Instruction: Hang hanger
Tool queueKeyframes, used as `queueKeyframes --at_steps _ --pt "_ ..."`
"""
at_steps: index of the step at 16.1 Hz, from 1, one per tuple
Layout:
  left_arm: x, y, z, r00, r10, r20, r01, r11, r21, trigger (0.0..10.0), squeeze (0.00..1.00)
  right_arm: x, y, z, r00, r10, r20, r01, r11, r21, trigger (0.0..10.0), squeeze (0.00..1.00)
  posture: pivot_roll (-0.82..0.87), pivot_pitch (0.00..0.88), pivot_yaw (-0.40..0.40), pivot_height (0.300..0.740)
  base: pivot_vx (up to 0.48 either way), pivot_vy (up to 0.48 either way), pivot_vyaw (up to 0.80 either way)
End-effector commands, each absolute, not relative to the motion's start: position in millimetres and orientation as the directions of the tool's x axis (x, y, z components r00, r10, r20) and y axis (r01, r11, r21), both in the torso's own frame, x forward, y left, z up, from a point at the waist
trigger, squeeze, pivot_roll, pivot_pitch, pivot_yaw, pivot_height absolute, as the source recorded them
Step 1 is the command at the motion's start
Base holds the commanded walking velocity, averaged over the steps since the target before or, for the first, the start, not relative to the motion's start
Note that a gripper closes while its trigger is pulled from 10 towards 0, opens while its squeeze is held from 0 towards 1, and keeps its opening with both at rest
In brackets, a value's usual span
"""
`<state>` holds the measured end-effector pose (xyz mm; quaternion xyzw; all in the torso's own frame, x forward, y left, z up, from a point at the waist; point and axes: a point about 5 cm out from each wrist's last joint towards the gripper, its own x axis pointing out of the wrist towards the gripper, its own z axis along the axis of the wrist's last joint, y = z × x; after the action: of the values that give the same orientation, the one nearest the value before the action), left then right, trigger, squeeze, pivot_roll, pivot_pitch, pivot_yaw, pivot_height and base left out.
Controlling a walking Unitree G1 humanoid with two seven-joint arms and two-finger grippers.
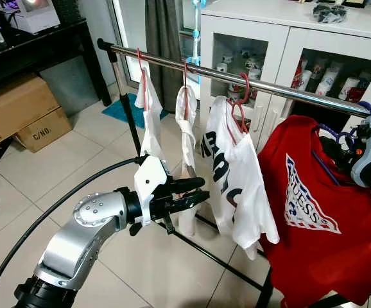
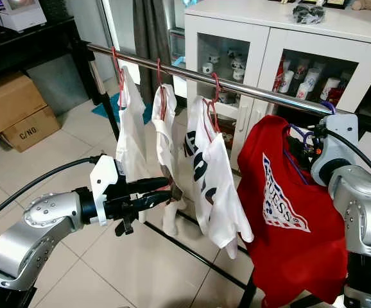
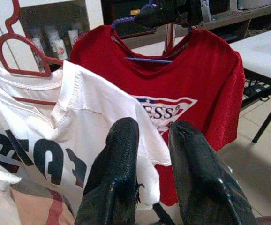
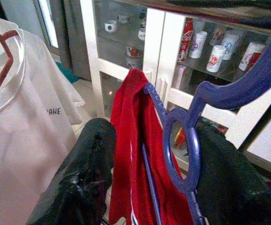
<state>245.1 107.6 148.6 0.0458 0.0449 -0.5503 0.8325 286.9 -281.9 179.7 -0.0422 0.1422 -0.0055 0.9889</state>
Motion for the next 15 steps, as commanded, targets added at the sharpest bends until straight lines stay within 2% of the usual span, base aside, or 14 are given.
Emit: queueKeyframes --at_steps 1,15 --pt "247.4 109.6 148.7 0.397 -0.908 -0.134 0.917 0.397 0.031 10.0 0.11 289.9 -279.1 182.4 0.964 -0.004 -0.267 -0.018 0.997 -0.079 0.0 0.0 -0.11 0.0 0.069 0.74 0.0 0.0 0.0" --pt "246.1 110.0 149.6 0.399 -0.907 -0.133 0.917 0.398 0.041 10.0 0.11 291.1 -280.3 172.8 0.952 -0.004 -0.306 -0.024 0.996 -0.088 0.0 0.0 -0.09 0.0 0.053 0.74 0.0 0.0 0.0"
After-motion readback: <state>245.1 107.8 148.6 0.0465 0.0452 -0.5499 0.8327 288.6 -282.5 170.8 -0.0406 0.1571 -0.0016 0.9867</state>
